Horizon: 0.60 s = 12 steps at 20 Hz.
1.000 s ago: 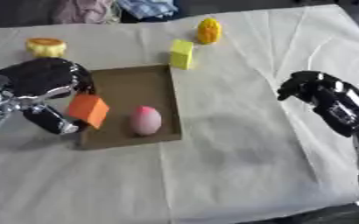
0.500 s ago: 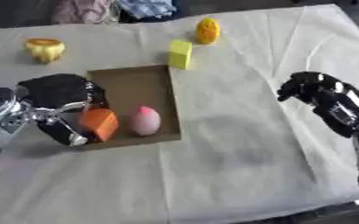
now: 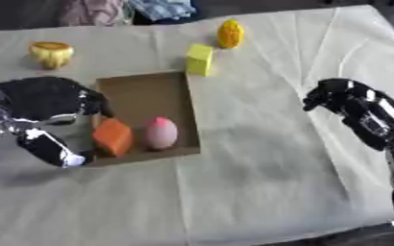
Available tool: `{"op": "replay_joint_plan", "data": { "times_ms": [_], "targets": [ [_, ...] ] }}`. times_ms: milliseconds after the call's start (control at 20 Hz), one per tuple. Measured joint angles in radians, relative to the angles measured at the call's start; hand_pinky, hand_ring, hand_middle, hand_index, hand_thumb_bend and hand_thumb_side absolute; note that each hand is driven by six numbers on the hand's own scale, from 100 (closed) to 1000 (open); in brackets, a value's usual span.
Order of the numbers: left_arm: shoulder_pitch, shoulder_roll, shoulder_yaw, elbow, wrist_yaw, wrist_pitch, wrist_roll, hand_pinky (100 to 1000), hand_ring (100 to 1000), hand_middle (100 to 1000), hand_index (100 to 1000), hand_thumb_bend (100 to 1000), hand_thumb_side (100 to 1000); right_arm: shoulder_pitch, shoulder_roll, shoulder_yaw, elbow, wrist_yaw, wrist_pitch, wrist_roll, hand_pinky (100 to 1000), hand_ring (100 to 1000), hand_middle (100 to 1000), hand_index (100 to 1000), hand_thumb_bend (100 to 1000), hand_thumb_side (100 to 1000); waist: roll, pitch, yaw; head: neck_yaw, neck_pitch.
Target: Pick up objects on the table and place them in the box.
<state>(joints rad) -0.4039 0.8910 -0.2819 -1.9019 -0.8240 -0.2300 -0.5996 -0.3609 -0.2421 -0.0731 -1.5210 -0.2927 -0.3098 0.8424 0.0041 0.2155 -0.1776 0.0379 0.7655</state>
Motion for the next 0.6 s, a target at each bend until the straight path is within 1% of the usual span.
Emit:
{"op": "replay_joint_plan", "data": {
  "times_ms": [50,150,300,450,500,550,600],
  "targets": [
    [0.007,0.013,0.019,-0.01,0.01,0.018,0.011,793,756,774,870,390,323,0.0,0.0,0.0,0.001,0.0,0.0,0.0,886,714,741,868,100,596,0.0,0.0,0.001,-0.001,0.0],
    [0.016,0.032,0.056,-0.008,0.02,0.06,0.042,789,754,771,868,407,261,0.0,0.0,0.0,0.002,0.0,0.0,0.0,886,714,741,868,100,597,0.0,0.0,0.001,-0.003,0.0],
    [0.018,0.045,0.099,0.042,0.018,0.121,0.101,787,752,769,867,403,245,0.0,0.0,0.0,0.004,0.0,0.0,0.0,887,714,741,868,100,600,0.0,0.0,0.0,-0.004,0.0],
    [0.019,0.052,0.131,0.12,0.003,0.173,0.175,787,752,769,867,397,238,-0.001,0.0,0.0,0.004,0.0,0.0,0.001,887,714,741,868,100,602,0.0,0.0,-0.004,-0.004,0.0],
    [0.019,0.052,0.14,0.146,-0.003,0.188,0.203,787,750,767,867,378,226,-0.001,0.0,0.0,0.004,0.0,0.0,0.001,887,714,741,869,100,605,0.0,0.0,-0.007,-0.004,0.0],
    [0.019,0.052,0.148,0.174,-0.007,0.203,0.231,787,750,767,867,378,226,-0.002,0.0,0.0,0.004,0.0,0.0,0.002,887,714,741,869,100,605,0.0,0.001,-0.01,-0.003,0.0],
    [0.019,0.052,0.158,0.203,-0.012,0.218,0.261,787,749,766,867,354,216,-0.004,0.0,0.001,0.004,0.0,0.001,0.003,887,714,741,869,100,610,0.0,0.001,-0.014,0.0,0.0]
  ]
}}
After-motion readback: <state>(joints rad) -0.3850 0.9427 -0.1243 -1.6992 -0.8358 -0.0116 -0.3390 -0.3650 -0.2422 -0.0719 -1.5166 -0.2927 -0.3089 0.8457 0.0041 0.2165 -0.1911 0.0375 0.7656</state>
